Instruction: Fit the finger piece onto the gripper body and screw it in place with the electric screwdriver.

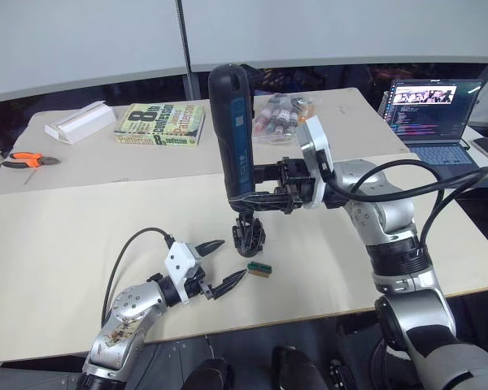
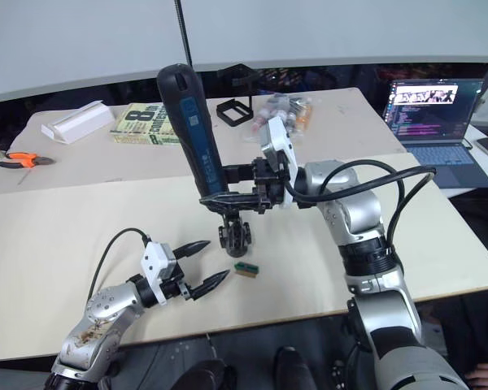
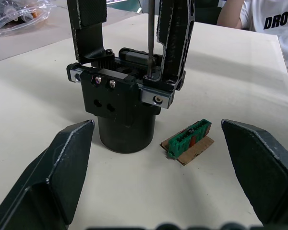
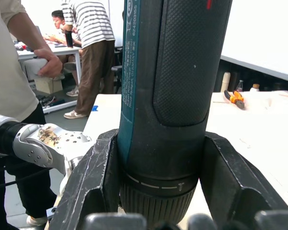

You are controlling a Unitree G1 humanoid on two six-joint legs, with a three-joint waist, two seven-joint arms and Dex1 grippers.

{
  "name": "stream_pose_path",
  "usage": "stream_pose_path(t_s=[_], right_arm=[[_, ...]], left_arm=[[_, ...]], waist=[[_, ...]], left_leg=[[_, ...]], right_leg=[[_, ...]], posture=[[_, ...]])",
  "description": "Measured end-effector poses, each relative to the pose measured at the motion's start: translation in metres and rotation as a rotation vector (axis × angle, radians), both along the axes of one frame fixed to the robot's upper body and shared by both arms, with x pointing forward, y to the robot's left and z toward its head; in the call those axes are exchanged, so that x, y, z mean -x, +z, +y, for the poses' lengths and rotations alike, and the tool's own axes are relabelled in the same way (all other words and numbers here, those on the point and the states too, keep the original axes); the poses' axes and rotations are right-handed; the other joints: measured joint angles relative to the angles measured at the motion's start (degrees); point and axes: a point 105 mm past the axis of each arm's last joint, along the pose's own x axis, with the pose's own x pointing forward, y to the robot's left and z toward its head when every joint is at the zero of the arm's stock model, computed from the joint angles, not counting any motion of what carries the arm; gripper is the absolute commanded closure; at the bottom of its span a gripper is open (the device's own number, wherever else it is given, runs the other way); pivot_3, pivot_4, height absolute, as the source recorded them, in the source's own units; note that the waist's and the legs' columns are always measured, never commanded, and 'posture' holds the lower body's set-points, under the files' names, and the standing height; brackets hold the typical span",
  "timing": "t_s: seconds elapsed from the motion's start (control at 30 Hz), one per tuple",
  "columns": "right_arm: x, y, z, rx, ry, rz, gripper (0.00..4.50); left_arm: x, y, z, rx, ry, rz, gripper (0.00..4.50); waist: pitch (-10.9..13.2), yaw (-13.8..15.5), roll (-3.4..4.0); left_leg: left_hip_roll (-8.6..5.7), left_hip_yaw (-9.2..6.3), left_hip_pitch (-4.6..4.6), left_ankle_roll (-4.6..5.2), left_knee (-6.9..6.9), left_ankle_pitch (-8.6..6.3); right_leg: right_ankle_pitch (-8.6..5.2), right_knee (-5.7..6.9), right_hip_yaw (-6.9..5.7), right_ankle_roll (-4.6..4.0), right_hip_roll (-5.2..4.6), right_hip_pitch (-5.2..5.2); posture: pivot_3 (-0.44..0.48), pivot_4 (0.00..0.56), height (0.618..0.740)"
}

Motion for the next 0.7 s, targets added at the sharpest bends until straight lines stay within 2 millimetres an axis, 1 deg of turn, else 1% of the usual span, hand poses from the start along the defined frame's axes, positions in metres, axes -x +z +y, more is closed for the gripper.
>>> stream_pose_path(t_s=[0.47,0.53,0.7], right_arm=[[0.000,-0.001,0.000,0.001,0.000,-0.018,2.57],[0.000,-0.001,0.000,0.002,0.000,-0.018,2.57],[0.001,-0.001,0.000,0.002,0.000,-0.020,2.57]], left_arm=[[-0.002,0.002,-0.001,0.002,0.001,-0.008,0.00],[-0.005,0.002,-0.001,-0.005,0.007,-0.011,0.00],[-0.019,-0.010,-0.001,-0.045,0.036,0.015,0.00]], waist=[[0.00,0.02,0.00],[0.00,0.03,0.00],[0.00,0.02,0.00]], left_leg=[[0.00,0.00,0.00,0.00,0.00,0.00],[0.00,0.00,0.01,0.00,0.01,0.00],[0.00,0.00,0.01,-0.01,0.01,0.00]], right_leg=[[0.00,0.00,-0.01,0.00,0.00,0.00],[0.00,0.00,-0.01,0.00,0.00,0.01],[0.00,0.01,-0.03,0.00,0.01,0.01]], posture=[[0.000,0.150,0.740],[0.000,0.150,0.740],[0.000,0.150,0.740]])
